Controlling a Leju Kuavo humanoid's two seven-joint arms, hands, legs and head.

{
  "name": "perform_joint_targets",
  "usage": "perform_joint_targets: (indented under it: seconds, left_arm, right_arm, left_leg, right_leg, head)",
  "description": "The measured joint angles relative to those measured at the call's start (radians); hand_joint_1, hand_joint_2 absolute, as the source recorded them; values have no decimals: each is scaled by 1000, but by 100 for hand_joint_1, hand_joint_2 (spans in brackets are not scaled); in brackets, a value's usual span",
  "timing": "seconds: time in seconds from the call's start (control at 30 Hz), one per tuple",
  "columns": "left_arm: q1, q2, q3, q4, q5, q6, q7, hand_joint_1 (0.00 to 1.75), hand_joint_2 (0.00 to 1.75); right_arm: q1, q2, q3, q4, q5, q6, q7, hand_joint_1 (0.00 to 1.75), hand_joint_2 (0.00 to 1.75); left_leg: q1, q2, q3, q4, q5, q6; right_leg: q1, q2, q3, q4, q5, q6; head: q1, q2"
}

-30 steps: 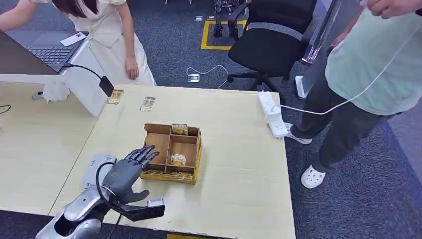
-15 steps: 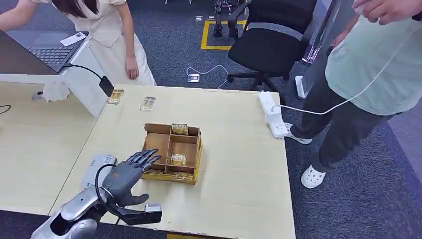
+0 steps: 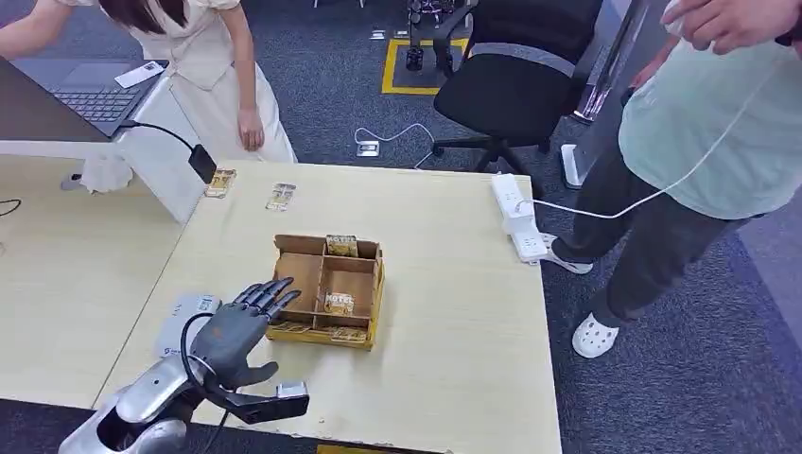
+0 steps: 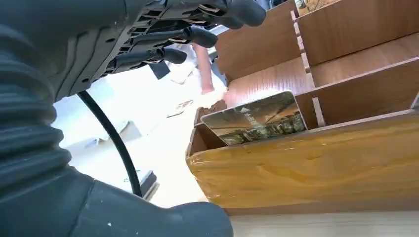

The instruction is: Pass the card to the sensor for recognition and then transmit it.

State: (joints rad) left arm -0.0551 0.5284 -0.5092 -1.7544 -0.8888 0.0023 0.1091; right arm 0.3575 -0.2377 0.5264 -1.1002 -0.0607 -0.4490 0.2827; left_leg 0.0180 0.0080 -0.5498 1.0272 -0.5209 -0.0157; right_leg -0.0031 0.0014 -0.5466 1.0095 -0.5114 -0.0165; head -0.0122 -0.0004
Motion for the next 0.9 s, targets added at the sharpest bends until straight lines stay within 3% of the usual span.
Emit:
perform_joint_targets:
  seconds: [0.4,0.9]
  left_arm:
    - [5,-8,-4,1,-33,5,8,0,175]
    - [18,-28,-4,2,-44,8,18,0,175]
  right_arm:
    - [11,15,-35,0,37,23,6,0,175]
    - [34,61,-137,-6,150,107,18,0,175]
  left_leg:
    - [0,0,0,0,0,0]
    - [0,0,0,0,0,0]
  right_leg:
    - [0,0,0,0,0,0]
    - [0,0,0,0,0,0]
  head:
    - [0,0]
    - [0,0]
